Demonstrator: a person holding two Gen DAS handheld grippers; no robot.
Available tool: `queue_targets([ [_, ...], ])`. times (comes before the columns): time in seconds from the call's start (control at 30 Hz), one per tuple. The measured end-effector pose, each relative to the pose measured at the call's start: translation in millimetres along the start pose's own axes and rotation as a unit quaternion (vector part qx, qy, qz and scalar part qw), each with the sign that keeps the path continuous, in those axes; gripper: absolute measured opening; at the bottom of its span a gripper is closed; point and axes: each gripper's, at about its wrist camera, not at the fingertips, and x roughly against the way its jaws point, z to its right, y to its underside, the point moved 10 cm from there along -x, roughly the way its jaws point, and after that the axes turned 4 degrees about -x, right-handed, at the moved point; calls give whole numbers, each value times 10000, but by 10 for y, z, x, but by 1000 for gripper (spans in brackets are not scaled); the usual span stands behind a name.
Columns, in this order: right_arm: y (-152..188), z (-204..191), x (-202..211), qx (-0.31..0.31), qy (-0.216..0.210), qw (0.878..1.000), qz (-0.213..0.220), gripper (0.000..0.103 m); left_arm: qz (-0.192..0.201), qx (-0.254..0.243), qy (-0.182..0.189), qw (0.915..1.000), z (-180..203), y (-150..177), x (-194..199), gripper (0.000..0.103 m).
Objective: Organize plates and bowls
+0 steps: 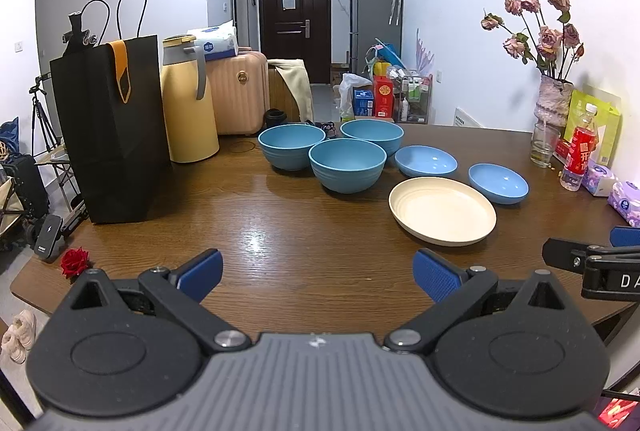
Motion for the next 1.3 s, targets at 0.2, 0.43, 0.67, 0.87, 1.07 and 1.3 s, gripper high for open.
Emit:
queue_targets([
  [0.2,-4,-25,2,18,-20,10000,-5,103,1,-10,-14,10000,-6,-6,-2,103],
  [0.43,-17,-21,-3,24,-28,10000,-8,103,15,-22,-16,10000,29,-17,-6,103],
  [0.67,-39,15,-28,45,-60,10000,-50,103,15,-24,-27,10000,43,-27,-13,103],
  [0.87,-69,48,-76,69,-110,9998,-119,103,2,-16,-48,10000,75,-75,-58,103],
  [1.07,-117,66,-160,61,-111,9997,-189,103,-56,-32,-28,10000,137,-142,-166,103],
  [1.3,-196,76,-324,12,-46,9996,-270,103,-125,-123,70,9998,166,-245,-352,103],
])
